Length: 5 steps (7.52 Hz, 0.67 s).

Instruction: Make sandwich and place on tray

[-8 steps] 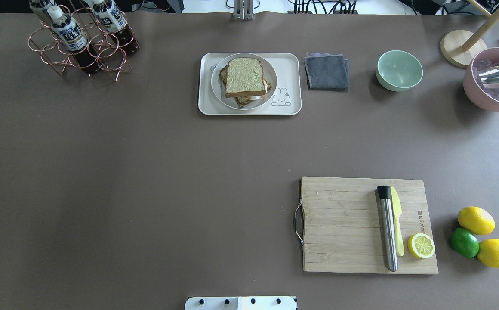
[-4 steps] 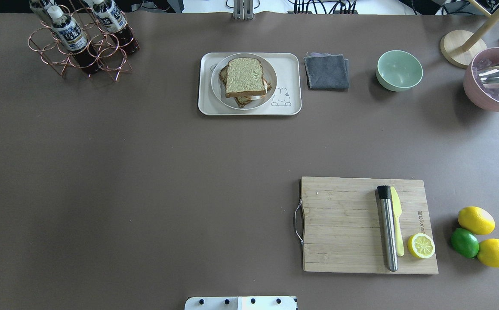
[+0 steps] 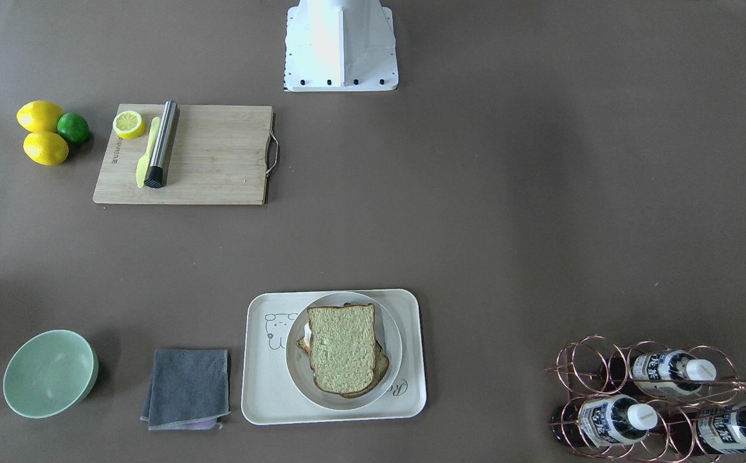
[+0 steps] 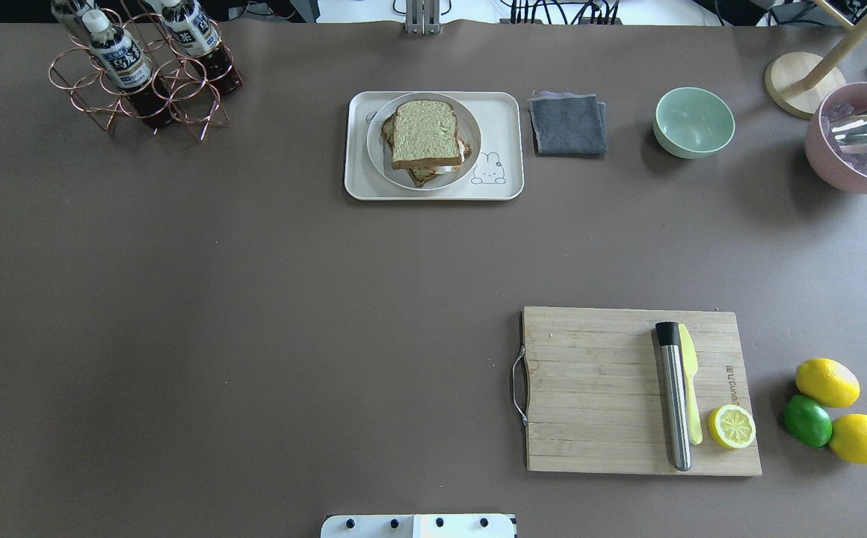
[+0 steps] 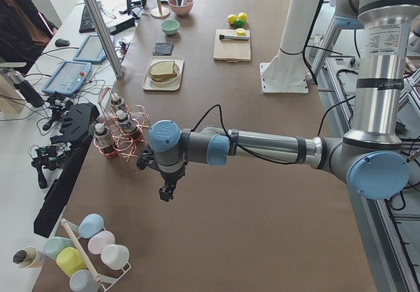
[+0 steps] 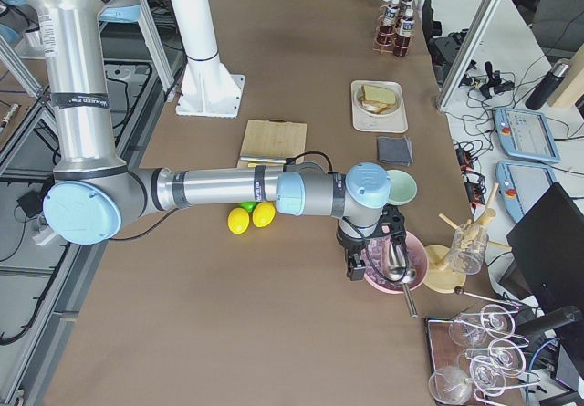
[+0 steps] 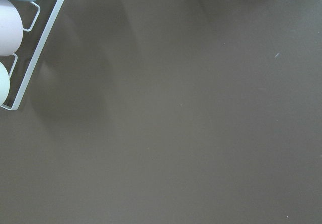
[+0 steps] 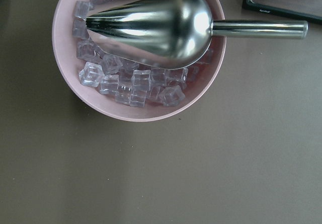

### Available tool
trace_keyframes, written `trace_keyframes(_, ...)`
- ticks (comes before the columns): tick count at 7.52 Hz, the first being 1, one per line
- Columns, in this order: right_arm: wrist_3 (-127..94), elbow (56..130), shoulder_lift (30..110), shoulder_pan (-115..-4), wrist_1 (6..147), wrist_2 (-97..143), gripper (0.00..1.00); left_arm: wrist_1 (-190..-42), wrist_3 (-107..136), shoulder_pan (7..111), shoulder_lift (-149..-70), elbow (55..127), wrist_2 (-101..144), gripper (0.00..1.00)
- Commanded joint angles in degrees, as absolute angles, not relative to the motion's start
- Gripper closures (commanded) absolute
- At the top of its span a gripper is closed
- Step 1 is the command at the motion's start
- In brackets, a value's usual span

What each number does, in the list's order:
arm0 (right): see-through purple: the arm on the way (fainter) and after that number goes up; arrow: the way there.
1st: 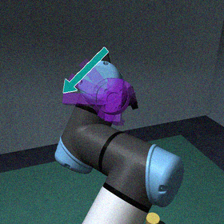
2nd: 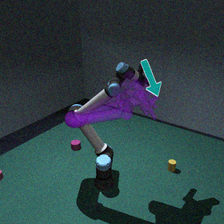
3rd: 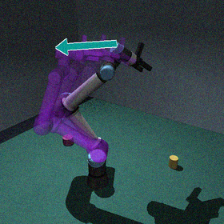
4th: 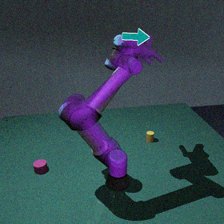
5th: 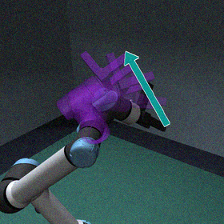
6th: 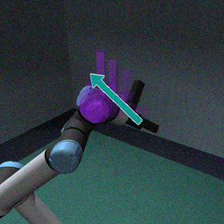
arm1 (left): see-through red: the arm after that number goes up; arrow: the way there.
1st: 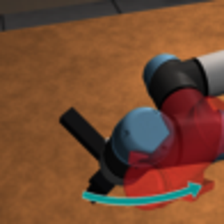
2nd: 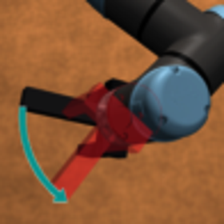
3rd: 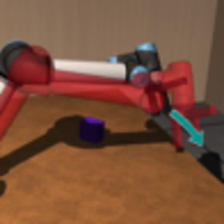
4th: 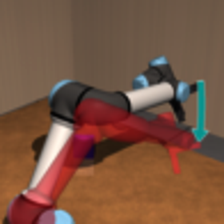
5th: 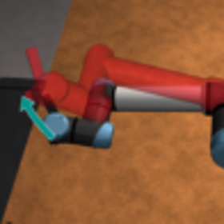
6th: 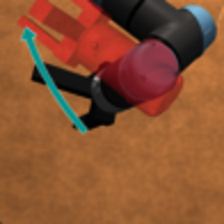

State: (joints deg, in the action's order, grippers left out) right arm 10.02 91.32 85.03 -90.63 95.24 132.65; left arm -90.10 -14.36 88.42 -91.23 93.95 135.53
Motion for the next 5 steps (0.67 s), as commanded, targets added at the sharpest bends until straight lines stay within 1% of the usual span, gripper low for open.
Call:
trace_keyframes(1, 10.02, 91.32, 84.9, -90.35, 95.19, 132.63, 0.0, -90.26, -13.8, 88.42, -91.14, 93.08, 135.79, 0.02)
trace_keyframes(5, 10.02, 91.58, 84.64, -90.35, 95.19, 132.63, 0.0, -90.44, -10.9, 88.42, -91.05, 92.64, 135.79, 0.02)
